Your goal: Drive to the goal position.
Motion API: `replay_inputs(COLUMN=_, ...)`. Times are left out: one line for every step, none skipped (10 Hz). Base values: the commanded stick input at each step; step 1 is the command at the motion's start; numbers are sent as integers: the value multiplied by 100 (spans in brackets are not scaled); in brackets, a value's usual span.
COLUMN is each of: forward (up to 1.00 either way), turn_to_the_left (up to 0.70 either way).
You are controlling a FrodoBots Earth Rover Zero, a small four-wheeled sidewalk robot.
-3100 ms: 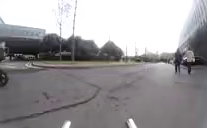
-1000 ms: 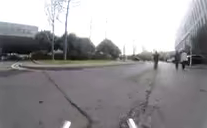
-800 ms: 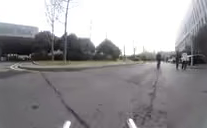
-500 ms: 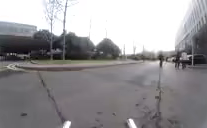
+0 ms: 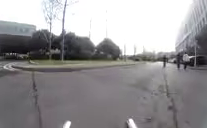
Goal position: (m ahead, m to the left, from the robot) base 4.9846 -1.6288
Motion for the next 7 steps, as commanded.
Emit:
replay_inputs(forward=70, turn_to_the_left=-9)
replay_inputs(forward=70, turn_to_the_left=-9)
replay_inputs(forward=70, turn_to_the_left=-10)
replay_inputs(forward=70, turn_to_the_left=-10)
replay_inputs(forward=70, turn_to_the_left=-9)
replay_inputs(forward=70, turn_to_the_left=-5)
replay_inputs(forward=70, turn_to_the_left=-2)
